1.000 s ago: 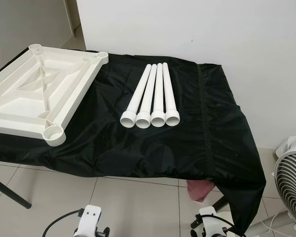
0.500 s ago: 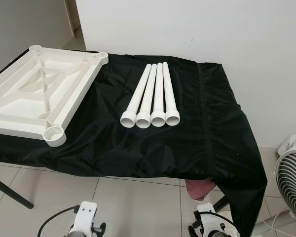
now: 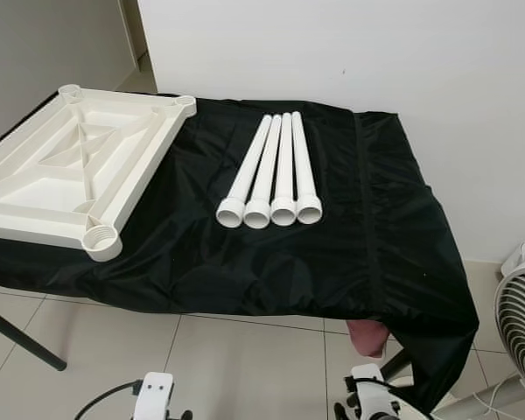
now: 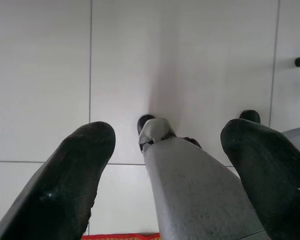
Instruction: Building children table
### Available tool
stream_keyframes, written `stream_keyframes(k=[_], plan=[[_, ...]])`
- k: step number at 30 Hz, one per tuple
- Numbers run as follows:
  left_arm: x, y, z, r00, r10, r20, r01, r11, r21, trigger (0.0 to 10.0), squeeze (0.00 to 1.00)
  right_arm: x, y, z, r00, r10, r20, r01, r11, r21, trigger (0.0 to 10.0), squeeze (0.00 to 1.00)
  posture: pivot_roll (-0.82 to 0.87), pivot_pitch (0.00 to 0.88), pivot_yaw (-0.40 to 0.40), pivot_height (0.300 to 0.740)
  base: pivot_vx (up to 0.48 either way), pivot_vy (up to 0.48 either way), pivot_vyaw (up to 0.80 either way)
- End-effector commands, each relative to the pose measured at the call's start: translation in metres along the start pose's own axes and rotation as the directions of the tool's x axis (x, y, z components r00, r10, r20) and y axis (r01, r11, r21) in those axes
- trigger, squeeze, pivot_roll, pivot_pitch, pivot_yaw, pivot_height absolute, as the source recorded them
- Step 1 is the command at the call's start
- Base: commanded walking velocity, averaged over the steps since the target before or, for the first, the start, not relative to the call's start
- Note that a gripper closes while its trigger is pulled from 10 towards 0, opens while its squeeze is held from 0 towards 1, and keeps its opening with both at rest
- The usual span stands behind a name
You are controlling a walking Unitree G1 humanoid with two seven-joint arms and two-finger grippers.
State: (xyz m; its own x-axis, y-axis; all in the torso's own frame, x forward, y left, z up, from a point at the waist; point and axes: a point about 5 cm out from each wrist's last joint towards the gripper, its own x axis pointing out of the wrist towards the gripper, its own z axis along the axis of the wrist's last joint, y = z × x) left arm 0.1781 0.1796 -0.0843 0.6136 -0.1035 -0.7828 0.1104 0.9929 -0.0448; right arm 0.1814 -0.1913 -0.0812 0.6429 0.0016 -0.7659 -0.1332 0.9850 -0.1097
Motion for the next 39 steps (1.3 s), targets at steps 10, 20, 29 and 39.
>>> stream_keyframes(k=[10,20,29,39], plan=[[-0.002,-0.007,-0.016,0.996,0.013,-0.084,-0.013,1.000,0.007,10.0,0.00,-0.003,0.013,-0.017,0.997,0.036,-0.071,-0.036,0.999,-0.004,10.0,0.00,0.03,0.001,-0.002,0.740,0.000,0.000,0.00],[-0.001,-0.009,-0.017,0.994,0.022,-0.106,-0.018,0.999,0.043,10.0,0.00,-0.001,0.012,-0.012,0.997,0.032,-0.070,-0.036,0.997,-0.061,10.0,0.00,0.04,0.000,-0.028,0.740,0.000,0.089,0.00],[-0.002,-0.007,-0.020,0.991,0.033,-0.129,-0.021,0.996,0.090,10.0,0.00,0.000,0.013,-0.009,0.997,0.044,-0.065,-0.049,0.996,-0.071,10.0,0.00,0.05,0.000,-0.033,0.740,0.000,0.407,0.00],[-0.003,-0.005,-0.024,0.989,0.034,-0.143,-0.020,0.994,0.104,10.0,0.00,-0.001,0.015,-0.013,0.996,0.048,-0.075,-0.054,0.996,-0.077,10.0,0.00,0.05,0.000,-0.032,0.740,0.000,0.419,0.00]])
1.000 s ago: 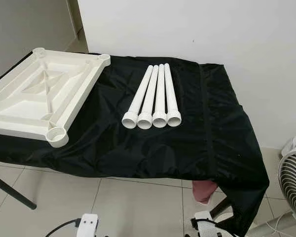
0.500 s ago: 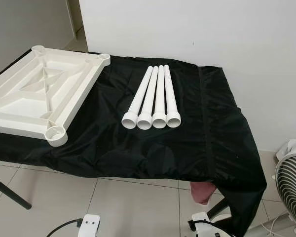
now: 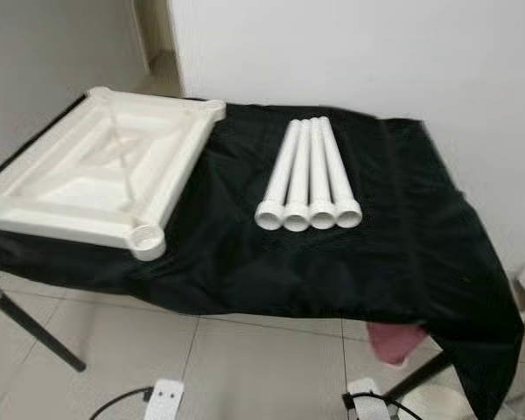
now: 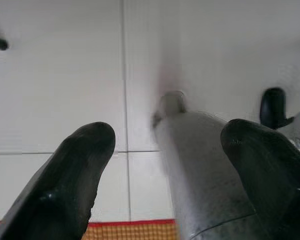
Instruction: Building children table
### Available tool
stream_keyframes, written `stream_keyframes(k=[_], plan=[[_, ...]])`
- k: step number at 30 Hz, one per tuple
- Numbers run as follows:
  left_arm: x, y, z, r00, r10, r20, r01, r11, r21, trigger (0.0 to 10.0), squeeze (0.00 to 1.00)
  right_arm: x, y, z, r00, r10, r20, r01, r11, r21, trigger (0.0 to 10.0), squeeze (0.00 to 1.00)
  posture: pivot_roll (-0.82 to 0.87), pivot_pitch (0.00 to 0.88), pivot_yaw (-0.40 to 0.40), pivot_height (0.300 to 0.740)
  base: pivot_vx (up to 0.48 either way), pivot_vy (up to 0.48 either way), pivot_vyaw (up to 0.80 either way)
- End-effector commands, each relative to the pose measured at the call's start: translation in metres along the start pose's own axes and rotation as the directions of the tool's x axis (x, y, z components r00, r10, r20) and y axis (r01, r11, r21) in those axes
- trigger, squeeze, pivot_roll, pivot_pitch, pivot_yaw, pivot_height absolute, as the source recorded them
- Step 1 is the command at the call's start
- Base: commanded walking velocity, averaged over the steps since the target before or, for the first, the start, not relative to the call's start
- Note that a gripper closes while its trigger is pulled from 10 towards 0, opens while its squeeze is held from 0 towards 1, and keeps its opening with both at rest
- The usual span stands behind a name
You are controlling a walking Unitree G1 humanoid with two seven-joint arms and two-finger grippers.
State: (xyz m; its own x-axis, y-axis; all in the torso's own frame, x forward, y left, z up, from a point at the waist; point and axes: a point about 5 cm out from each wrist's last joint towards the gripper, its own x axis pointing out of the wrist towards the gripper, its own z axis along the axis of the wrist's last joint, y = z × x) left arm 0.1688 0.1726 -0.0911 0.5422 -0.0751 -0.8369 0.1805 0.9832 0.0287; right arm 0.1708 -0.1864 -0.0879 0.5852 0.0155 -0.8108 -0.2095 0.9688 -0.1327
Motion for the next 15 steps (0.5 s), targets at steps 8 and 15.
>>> stream_keyframes(k=[8,15], plan=[[-0.0025,0.0010,-0.0140,0.998,0.004,-0.055,-0.003,1.000,0.008,10.0,0.00,-0.0001,0.0080,-0.0028,1.000,0.023,-0.011,-0.023,1.000,-0.005,10.0,0.00,0.04,0.000,-0.031,0.740,0.000,0.417,0.00],[-0.0025,0.0007,-0.0143,0.998,0.007,-0.057,-0.006,1.000,0.015,10.0,0.00,-0.0003,0.0073,-0.0038,1.000,0.021,-0.014,-0.022,1.000,-0.010,10.0,0.00,0.05,0.000,-0.030,0.740,0.000,0.410,0.00]])
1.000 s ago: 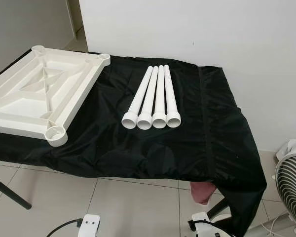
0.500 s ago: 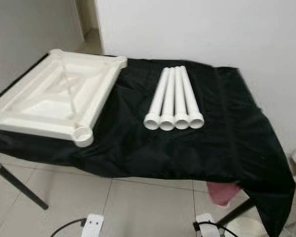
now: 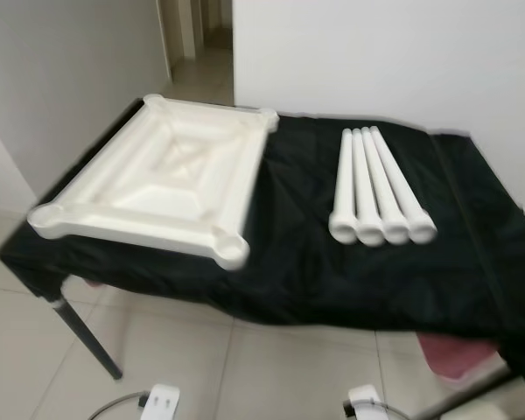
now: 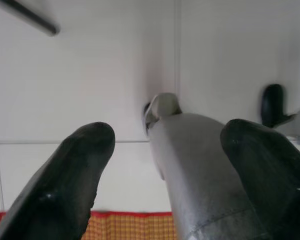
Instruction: Building children table
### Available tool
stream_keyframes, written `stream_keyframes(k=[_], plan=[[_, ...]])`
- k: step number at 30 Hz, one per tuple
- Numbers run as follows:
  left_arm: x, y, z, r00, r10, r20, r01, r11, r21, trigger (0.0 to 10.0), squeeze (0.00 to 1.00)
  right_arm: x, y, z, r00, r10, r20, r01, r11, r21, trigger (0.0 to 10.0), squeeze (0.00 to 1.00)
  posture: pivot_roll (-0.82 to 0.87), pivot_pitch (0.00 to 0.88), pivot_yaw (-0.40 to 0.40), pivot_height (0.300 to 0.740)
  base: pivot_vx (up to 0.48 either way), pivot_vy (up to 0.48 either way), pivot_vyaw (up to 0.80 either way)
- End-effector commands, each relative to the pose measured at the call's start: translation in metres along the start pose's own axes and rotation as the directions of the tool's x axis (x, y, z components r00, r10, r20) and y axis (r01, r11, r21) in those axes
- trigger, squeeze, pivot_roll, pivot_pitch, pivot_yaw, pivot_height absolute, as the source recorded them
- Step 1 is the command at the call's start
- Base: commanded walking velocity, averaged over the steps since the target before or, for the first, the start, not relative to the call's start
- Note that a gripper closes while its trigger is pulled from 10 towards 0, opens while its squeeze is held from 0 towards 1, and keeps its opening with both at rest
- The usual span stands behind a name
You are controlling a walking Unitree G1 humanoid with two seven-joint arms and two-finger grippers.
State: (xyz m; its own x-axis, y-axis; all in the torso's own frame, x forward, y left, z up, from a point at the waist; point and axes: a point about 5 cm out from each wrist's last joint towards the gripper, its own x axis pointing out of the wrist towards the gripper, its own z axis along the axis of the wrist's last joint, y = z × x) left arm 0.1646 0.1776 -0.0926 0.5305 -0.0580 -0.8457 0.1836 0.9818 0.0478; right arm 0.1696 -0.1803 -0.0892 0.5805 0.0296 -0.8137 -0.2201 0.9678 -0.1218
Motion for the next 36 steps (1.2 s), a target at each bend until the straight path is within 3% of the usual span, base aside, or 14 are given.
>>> stream_keyframes(k=[1,32,35,36], plan=[[-0.0010,-0.0035,-0.0092,0.999,-0.008,-0.040,0.008,1.000,0.002,10.0,0.00,-0.0007,0.0010,-0.0036,1.000,0.006,-0.012,-0.006,1.000,-0.008,10.0,0.00,0.05,0.000,-0.030,0.740,0.000,0.412,0.00],[-0.0004,-0.0026,-0.0041,1.000,0.000,-0.011,0.000,0.999,0.033,10.0,0.00,-0.0004,-0.0010,-0.0009,1.000,0.001,0.000,-0.001,1.000,0.014,10.0,0.00,0.06,0.018,-0.033,0.740,0.000,0.023,0.00],[-0.0004,-0.0026,-0.0030,1.000,-0.005,0.000,0.005,1.000,0.005,10.0,0.00,-0.0006,-0.0026,-0.0010,1.000,-0.004,0.004,0.004,1.000,0.022,10.0,0.00,0.06,0.030,-0.035,0.740,0.000,0.000,0.00],[-0.0005,-0.0025,-0.0030,1.000,-0.010,0.000,0.010,1.000,0.011,10.0,0.00,-0.0008,-0.0017,-0.0009,1.000,0.016,0.013,-0.016,0.999,0.038,10.0,1.00,0.06,0.040,-0.034,0.740,0.000,0.000,0.00]])
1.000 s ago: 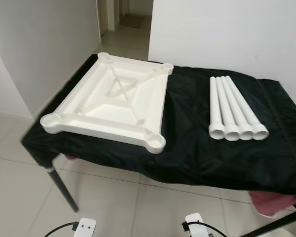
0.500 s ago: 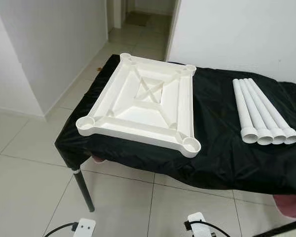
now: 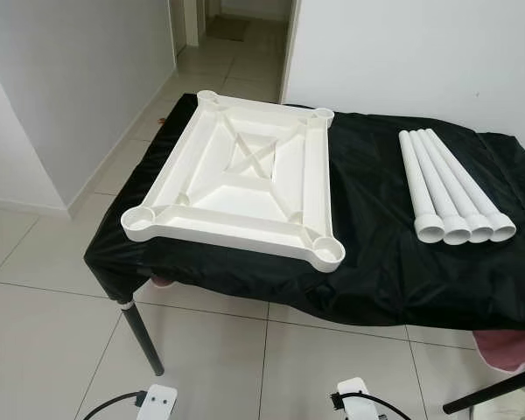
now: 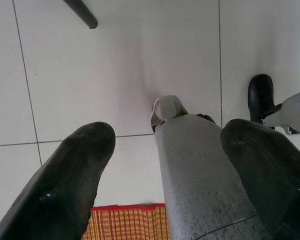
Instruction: Building children table
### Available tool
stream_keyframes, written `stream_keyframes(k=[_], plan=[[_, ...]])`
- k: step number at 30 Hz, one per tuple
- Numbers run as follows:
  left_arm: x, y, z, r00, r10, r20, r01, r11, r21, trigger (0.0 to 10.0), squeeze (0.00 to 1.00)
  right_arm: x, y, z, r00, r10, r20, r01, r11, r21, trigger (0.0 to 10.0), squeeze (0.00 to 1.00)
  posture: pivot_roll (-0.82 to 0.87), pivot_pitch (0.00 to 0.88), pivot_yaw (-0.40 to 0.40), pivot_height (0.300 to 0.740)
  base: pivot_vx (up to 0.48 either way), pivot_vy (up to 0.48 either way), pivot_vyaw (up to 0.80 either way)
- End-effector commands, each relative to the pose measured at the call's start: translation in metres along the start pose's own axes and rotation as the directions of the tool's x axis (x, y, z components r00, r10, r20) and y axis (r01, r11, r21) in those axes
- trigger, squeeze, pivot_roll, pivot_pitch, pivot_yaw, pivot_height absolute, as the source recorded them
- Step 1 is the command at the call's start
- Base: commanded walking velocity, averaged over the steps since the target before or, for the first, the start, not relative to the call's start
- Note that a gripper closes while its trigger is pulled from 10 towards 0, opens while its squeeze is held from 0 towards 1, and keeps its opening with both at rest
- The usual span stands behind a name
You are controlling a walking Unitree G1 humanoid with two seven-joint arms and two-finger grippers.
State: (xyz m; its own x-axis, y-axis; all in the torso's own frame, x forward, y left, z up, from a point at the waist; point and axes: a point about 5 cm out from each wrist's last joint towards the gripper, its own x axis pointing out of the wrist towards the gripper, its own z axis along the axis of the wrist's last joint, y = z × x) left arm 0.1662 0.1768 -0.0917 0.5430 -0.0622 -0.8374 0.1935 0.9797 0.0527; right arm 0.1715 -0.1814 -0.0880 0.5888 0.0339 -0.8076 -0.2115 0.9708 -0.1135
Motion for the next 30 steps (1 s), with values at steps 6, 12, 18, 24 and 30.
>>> stream_keyframes(k=[6,12,18,24,30], plan=[[0.000,-0.005,0.002,0.998,-0.064,0.025,0.062,0.996,0.063,10.0,1.00,-0.001,-0.005,0.005,0.998,0.015,0.054,-0.017,0.999,0.037,10.0,1.00,0.06,0.058,-0.033,0.740,0.000,0.000,0.00],[0.000,-0.001,0.012,0.995,-0.059,0.078,0.050,0.993,0.111,10.0,0.00,0.000,-0.013,0.017,0.993,0.015,0.119,-0.027,0.995,0.100,10.0,0.00,0.05,0.072,-0.042,0.740,0.000,0.000,0.00],[-0.001,0.004,0.033,0.976,-0.072,0.206,0.033,0.982,0.186,10.0,0.00,0.000,-0.019,0.038,0.975,0.044,0.217,-0.055,0.997,0.046,10.0,0.00,0.07,0.072,-0.061,0.740,0.000,0.000,0.00],[-0.004,0.002,0.047,0.943,-0.108,0.315,0.052,0.982,0.182,10.0,0.00,0.000,-0.012,0.054,0.949,0.113,0.294,-0.125,0.992,0.023,10.0,0.00,0.08,0.078,-0.070,0.740,0.000,0.000,0.00],[-0.021,-0.008,0.071,0.820,-0.281,0.498,0.207,0.958,0.200,10.0,0.00,-0.006,0.000,0.086,0.828,0.298,0.476,-0.334,0.943,-0.009,10.0,0.00,0.09,0.077,-0.079,0.740,0.000,0.000,0.00]])
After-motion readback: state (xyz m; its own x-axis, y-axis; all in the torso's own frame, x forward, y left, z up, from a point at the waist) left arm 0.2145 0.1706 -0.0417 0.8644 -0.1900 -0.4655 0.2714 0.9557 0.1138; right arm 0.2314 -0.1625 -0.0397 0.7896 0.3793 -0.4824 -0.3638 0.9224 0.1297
